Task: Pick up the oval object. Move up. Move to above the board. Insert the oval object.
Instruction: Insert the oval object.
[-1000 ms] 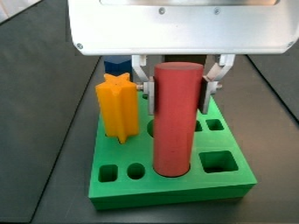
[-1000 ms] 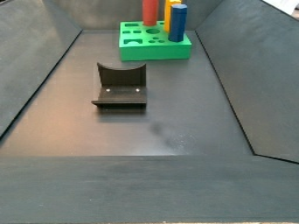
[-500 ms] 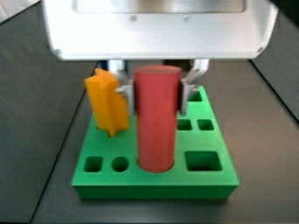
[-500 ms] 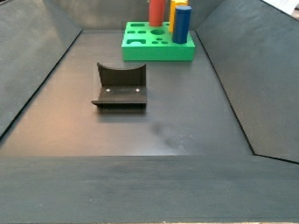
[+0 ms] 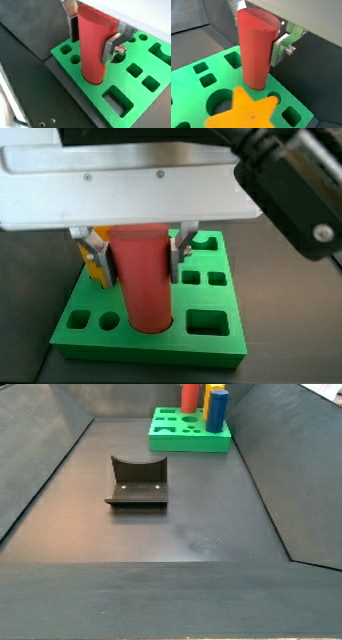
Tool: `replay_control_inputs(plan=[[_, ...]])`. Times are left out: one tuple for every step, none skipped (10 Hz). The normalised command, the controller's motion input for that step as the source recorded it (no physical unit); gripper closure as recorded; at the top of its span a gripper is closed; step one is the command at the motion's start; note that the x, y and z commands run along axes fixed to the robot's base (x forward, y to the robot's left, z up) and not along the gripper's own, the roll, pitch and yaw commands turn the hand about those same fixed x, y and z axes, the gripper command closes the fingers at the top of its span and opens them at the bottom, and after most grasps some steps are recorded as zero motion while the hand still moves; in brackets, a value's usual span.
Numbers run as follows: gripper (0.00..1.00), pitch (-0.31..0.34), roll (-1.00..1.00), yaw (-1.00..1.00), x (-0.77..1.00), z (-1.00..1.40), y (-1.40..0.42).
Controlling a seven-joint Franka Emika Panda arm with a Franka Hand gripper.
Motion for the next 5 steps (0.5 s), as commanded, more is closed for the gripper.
replay_control_inputs(plan=[[1.0,-0.123,0.07,0.37,0.29,-0.94,-0.3],[1.0,-0.099,0.08,0.41,0.14,-0.96,-0.19],[1.0,-0.063,0.04,0.35,0.13,-1.0,-0.23],[1.0,-0.04,0.05,0.25,0.13,-1.0,-0.3],[1.0,-0.03,0.06,0.24,0.12,-1.0,-0.29]])
